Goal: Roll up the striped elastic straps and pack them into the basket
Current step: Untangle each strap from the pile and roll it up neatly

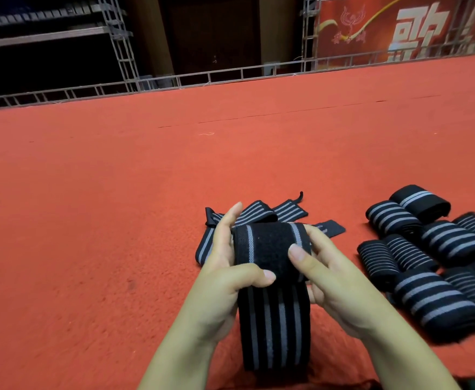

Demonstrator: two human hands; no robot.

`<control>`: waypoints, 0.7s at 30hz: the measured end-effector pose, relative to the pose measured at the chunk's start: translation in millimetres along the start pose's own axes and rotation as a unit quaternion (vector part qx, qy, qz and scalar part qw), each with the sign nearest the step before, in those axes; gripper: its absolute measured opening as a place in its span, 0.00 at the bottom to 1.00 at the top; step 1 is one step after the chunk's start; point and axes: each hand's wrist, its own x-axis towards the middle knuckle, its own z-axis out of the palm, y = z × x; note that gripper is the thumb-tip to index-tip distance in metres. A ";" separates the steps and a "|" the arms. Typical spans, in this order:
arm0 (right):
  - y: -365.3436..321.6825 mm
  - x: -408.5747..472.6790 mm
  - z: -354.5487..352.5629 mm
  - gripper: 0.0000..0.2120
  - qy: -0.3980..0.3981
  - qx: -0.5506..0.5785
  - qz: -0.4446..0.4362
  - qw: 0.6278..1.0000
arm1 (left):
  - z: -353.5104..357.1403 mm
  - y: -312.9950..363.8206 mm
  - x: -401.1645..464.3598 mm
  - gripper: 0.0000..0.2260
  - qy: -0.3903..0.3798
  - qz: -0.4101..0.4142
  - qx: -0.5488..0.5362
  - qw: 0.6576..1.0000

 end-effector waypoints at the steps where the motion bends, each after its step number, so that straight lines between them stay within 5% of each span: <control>1: -1.8 -1.2 -0.1 0.25 -0.007 -0.003 0.003 1.000 | -0.4 0.3 0.2 0.41 -0.001 -0.003 0.004 1.000; 12: -18.0 -3.7 1.2 0.19 0.087 0.136 -0.067 0.984 | -1.9 -5.6 -1.5 0.34 -0.048 -0.012 0.031 0.998; 16: -22.5 -1.4 -2.1 0.34 0.109 0.145 -0.114 0.977 | 1.3 -7.3 -1.5 0.27 -0.065 -0.025 0.030 0.997; 21: -16.8 1.2 0.4 0.34 0.154 0.087 -0.181 0.967 | 2.1 -5.0 1.1 0.25 -0.058 -0.006 0.027 0.998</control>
